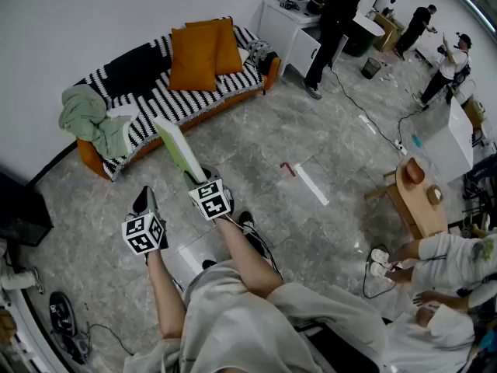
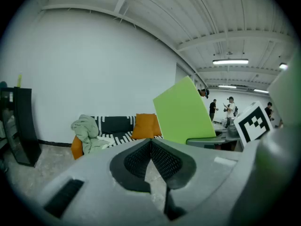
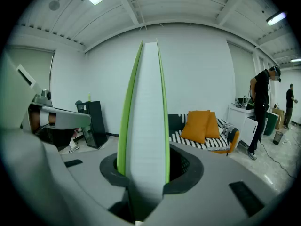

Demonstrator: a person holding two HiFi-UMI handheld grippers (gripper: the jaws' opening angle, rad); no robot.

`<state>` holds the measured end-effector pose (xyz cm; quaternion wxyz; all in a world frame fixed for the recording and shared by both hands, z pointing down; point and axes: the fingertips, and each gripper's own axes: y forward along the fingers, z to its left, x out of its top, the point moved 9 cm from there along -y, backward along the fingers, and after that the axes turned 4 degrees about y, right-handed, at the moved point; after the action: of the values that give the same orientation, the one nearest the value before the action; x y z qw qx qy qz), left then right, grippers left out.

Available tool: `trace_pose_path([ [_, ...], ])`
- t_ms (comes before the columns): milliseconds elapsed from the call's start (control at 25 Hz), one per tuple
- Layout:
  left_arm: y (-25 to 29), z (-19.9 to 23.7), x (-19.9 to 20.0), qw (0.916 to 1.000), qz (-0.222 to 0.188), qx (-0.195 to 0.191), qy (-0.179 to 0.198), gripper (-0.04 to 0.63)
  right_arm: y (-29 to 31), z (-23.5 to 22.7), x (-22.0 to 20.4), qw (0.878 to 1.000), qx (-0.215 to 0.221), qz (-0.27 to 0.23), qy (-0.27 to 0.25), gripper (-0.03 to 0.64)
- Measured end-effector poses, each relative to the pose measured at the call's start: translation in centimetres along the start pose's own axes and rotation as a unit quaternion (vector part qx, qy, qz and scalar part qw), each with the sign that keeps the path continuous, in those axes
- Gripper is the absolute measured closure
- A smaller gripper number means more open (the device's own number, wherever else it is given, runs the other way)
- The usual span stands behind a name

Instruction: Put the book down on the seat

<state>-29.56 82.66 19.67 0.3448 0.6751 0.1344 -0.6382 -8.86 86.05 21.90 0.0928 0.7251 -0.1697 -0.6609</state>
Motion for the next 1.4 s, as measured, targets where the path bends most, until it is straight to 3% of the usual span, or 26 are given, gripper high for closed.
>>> trace_pose_path([
  [120,0.5,-0.4,-0.3,0.9997,0.015,-0.019,0.003,0.586,-0.8,-0.4,-1.2,1.000,-0.019,0.003,0.014,0.491],
  [280,1.2,-1.4,-1.6,0.9996,0.016,-0.014,-0.019,0.586,-1.6,-1.0,-2.7,1.000,-0.010,0.020,0.005,0.491],
  [440,3.2,-5.0,-2.2,0.9989,0.030,-0.036,0.003,0.586,-2.6,-4.1,-4.0,0.999,-0.026,0.027,0.013,0.491],
  [680,4.8,-2.3,-0.6,0.9992,0.031,-0.022,0.013,0.586,0.0,-4.0,-2.5,0.999,-0.026,0.029,0.005,0.491],
  [920,9.5,-2.1,1.9,0.9990,0.026,-0.012,0.034,0.586,1.8,-8.1,-1.0,1.000,-0.020,0.011,0.013,0.491],
  [1160,12.7,-1.6,4.9,0.9987,0.000,0.026,-0.044,0.586,5.7,-10.9,2.6,0.999,0.033,0.013,0.020,0.488],
  [1400,16.4,-2.3,7.2,0.9983,-0.015,0.037,-0.042,0.586,9.3,-14.2,6.4,0.996,0.086,0.000,-0.006,0.486],
])
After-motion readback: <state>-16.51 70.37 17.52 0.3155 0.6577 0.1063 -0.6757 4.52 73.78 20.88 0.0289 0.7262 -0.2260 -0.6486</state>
